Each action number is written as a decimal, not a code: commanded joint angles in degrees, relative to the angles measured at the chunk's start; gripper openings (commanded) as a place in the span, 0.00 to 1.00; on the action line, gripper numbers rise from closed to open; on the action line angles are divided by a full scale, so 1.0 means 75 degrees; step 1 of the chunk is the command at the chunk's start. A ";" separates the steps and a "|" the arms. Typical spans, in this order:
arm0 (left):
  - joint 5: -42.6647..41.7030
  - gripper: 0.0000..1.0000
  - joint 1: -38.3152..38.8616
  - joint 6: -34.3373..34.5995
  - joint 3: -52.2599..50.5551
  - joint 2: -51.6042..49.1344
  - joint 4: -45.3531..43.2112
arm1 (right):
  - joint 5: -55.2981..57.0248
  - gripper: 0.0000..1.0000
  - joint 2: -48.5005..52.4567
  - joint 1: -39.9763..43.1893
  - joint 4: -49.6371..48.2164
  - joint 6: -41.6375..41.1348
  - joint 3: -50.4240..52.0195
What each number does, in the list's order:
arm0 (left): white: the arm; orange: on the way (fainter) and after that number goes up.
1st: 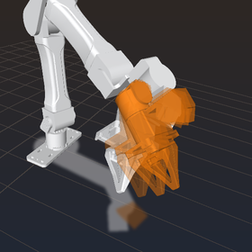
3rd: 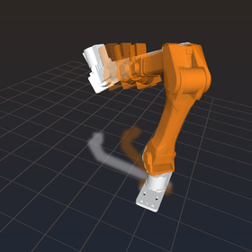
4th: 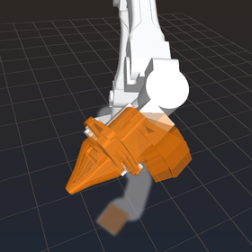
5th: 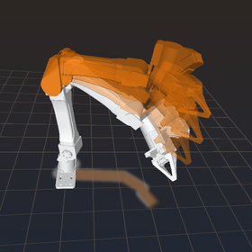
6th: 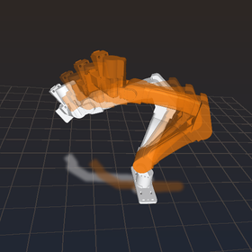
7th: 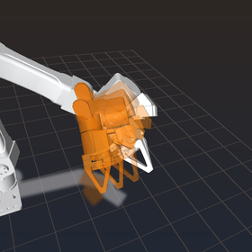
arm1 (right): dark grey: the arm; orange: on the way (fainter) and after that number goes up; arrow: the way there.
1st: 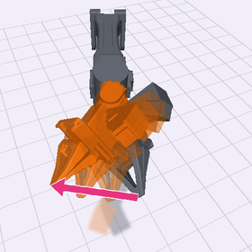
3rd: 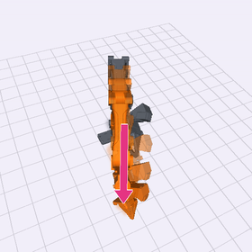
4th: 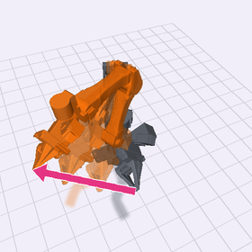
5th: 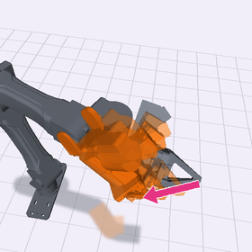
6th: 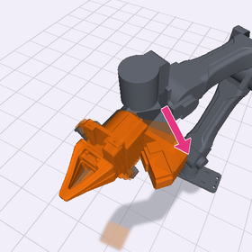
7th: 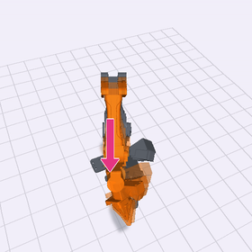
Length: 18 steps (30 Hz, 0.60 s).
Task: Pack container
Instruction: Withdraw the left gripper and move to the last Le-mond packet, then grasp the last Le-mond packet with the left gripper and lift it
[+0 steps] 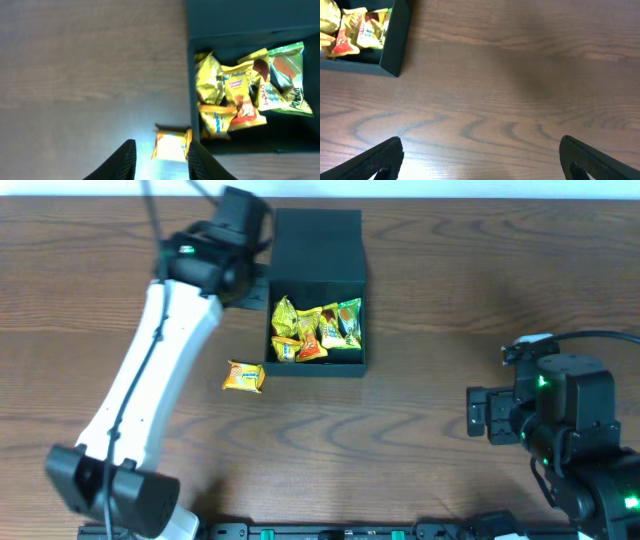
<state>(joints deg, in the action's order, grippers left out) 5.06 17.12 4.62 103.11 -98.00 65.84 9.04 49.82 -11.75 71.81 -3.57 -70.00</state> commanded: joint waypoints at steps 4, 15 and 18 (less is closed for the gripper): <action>-0.0487 0.25 -0.0431 0.0629 -0.1393 0.0656 -0.0160 | 0.0082 0.99 -0.0026 0.0009 0.0000 0.0117 0.0009; -0.0772 0.61 -0.0542 0.1134 -0.6968 0.2923 -0.3416 | 0.0082 0.99 -0.0026 0.0006 0.0000 0.0117 0.0009; -0.0906 0.61 -0.0530 0.1163 -0.7423 0.2649 -0.3867 | 0.0082 0.99 -0.0026 0.0006 0.0000 0.0117 0.0009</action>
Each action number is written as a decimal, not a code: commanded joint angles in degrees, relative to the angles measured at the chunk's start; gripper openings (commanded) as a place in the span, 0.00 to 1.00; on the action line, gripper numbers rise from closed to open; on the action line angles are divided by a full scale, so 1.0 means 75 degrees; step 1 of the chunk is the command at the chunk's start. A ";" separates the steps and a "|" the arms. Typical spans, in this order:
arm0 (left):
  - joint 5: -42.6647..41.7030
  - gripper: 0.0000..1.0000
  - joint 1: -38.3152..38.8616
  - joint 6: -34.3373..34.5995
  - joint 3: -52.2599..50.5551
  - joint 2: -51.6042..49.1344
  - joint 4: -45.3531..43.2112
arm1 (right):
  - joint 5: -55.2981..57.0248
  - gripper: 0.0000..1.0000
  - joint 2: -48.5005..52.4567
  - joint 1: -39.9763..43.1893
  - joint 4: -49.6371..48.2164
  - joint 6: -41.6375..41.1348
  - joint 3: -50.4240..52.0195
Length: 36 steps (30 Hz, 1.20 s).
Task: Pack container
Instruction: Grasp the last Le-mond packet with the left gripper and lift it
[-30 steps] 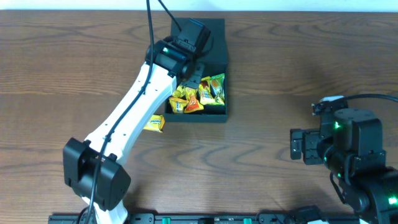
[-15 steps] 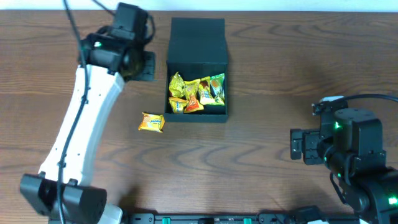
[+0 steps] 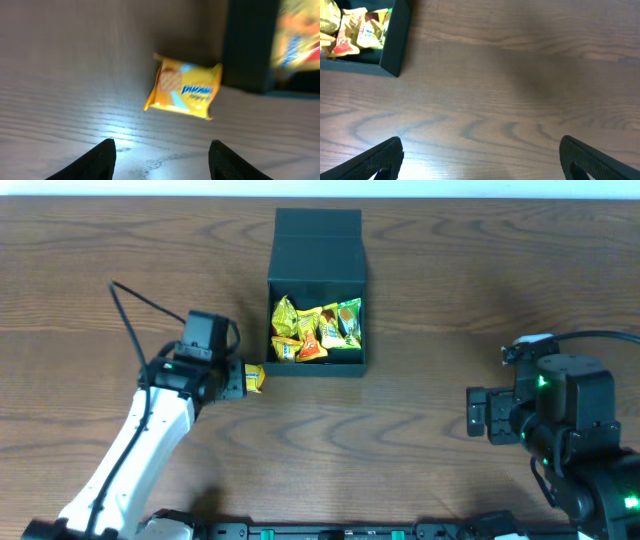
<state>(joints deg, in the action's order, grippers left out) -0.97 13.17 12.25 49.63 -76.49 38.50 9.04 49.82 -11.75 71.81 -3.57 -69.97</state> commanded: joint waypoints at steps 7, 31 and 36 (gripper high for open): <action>-0.0201 0.89 -0.0003 0.0137 -0.0417 -0.0752 -0.1198 | 0.0082 0.99 -0.0026 0.0006 0.0000 0.0117 0.0006; -0.0801 0.97 -0.0003 -0.1160 -0.0417 -0.1886 -0.2060 | 0.0082 0.99 -0.0026 0.0009 0.0000 0.0117 0.0006; -0.0589 0.97 -0.0003 -0.1329 -0.0420 -0.1894 -0.2060 | 0.0082 0.99 -0.0026 0.0006 0.0000 0.0117 0.0006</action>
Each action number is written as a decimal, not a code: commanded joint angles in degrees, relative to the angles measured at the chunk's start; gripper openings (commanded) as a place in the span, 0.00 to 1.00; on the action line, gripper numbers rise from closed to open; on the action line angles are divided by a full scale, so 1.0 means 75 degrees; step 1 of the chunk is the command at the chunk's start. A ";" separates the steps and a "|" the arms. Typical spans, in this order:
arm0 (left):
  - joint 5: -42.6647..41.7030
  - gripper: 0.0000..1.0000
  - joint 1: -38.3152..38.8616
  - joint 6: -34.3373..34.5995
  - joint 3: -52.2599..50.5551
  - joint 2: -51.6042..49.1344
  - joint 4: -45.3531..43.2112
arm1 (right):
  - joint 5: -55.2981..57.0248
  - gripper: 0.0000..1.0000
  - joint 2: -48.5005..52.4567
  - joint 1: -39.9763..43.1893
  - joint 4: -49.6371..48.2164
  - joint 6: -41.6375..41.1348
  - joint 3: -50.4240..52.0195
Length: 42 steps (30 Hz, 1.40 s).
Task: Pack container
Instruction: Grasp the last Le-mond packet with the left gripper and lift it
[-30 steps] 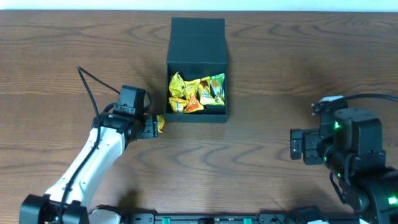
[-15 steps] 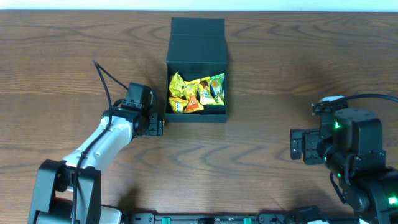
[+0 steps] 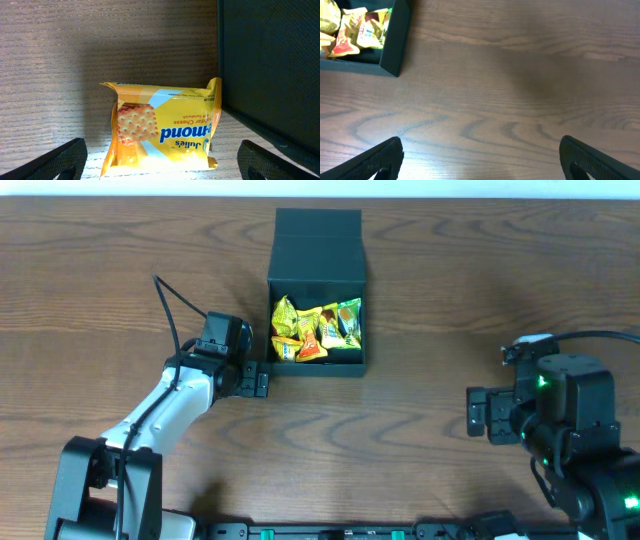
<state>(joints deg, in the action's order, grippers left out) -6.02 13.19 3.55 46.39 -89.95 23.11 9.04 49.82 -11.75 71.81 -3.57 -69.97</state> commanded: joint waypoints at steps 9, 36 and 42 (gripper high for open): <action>0.0335 0.93 -0.0006 -0.0166 0.0012 -0.0280 -0.0006 | 0.0082 0.99 -0.0026 0.0006 0.0000 0.0117 0.0006; 0.0761 0.52 -0.0006 -0.0017 0.0289 -0.0242 0.0105 | 0.0082 0.99 -0.0026 0.0006 0.0000 0.0117 0.0006; 0.1349 0.49 -0.0006 -0.0035 0.0930 -0.0082 0.0621 | 0.0082 0.99 -0.0026 0.0006 0.0000 0.0117 0.0006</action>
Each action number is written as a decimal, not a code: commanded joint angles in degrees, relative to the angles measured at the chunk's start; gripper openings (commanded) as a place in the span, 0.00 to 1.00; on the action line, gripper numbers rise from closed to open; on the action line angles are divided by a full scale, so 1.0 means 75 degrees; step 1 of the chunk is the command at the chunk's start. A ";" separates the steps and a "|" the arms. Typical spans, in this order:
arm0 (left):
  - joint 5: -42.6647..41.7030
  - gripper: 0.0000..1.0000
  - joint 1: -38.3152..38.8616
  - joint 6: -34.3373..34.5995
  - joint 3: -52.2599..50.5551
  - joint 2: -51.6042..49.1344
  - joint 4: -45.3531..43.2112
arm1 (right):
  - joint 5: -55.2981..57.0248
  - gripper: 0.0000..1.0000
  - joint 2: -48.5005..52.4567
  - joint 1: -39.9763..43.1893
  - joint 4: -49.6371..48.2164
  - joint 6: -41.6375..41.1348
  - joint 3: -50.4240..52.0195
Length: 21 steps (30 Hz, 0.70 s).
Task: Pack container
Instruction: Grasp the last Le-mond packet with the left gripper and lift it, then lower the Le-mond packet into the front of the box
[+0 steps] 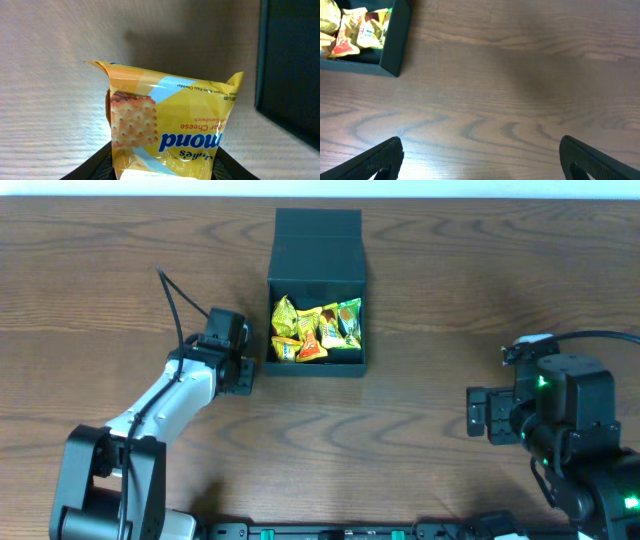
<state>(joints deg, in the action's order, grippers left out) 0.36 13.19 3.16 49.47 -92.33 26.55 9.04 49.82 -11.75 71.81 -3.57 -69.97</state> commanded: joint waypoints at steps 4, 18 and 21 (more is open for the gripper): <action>0.0761 0.49 -0.0006 -0.0009 0.1090 0.0274 0.0533 | 0.0082 0.99 -0.0026 0.0009 0.0000 0.0117 0.0006; -0.0026 0.50 0.0513 -0.0055 0.2489 0.0434 0.0973 | 0.0082 0.99 -0.0026 0.0006 0.0000 0.0117 0.0006; -0.0017 0.50 0.1055 -0.0090 0.2489 0.0434 0.0944 | 0.0082 0.99 -0.0026 0.0006 0.0000 0.0117 0.0006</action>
<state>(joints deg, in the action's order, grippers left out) 1.48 18.39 2.92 67.16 -90.00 33.65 9.04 49.82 -11.75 71.79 -3.55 -69.97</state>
